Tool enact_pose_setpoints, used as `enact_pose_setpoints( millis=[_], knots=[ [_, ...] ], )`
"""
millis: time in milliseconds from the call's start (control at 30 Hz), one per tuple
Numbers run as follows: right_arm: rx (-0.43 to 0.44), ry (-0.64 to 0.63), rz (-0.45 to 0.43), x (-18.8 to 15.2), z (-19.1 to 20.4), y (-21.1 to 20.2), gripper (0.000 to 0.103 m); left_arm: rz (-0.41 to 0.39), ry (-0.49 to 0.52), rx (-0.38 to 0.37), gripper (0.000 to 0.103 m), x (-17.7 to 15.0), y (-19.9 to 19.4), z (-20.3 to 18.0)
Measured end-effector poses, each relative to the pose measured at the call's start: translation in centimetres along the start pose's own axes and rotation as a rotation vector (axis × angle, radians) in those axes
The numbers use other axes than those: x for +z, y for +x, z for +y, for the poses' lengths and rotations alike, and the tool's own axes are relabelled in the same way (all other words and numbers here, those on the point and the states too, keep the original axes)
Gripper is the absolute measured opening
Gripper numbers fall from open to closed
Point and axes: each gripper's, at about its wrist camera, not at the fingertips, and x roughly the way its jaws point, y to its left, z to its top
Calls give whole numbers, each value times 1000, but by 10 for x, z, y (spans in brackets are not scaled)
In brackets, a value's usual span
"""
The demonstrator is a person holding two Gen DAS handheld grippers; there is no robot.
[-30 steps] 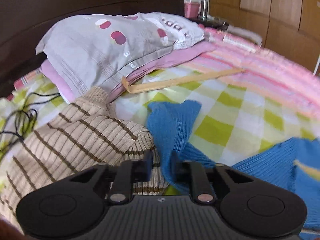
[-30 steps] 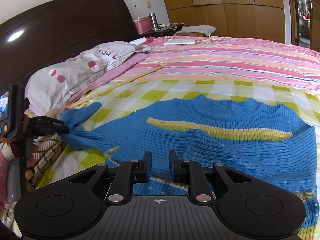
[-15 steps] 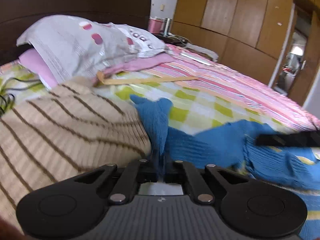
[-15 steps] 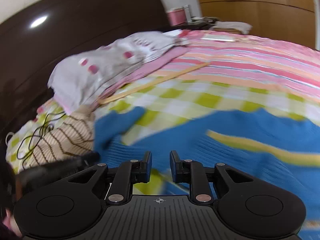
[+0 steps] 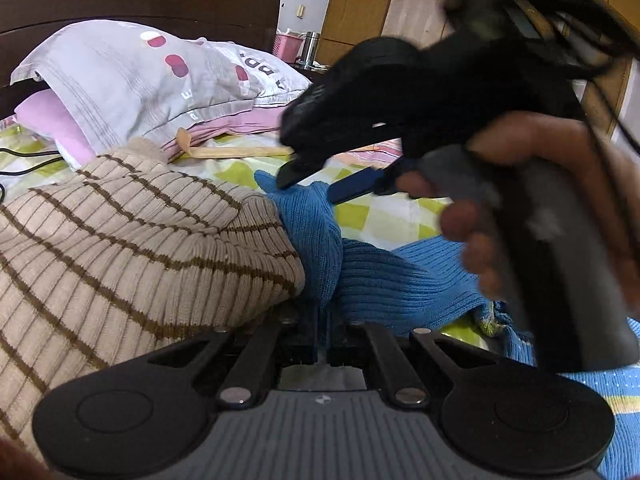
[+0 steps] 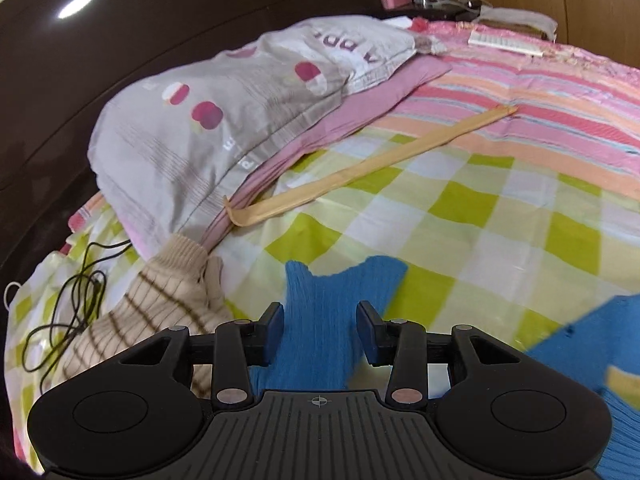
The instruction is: Fold small clothes
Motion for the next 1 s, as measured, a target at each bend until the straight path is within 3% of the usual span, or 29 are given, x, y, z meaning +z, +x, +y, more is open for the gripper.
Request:
enact_pose_setpoints(
  millis=[167,200,233,433,500,567,667,1000],
  knots=[
    [16,2,38,-1,5,14,41,2,-9,-3,10,-1,0,1],
    [-3,-7,43,0,7,15,28,1,-9,-3,10,-1,-1,1],
    [-18,-10,50,1,7,14,7,0,-7,-2,10,-2,-2,0],
    [-30,1,-47,-1,-9,-37,7,-26,24,-1,14,-1,-7,-8],
    [-39,20,-89,-2,-20,-63,7,-47,52,3,25,-2,-11,-15],
    [-43,41,-133,-4,-32,-91,7,-70,83,-2,41,-4,-16,-24],
    [-50,83,-209,-7,-52,-136,7,-108,141,-2,53,-7,-25,-38],
    [-124,214,-415,-40,-134,-262,7,-146,318,-37,62,-3,-34,-115]
  ],
)
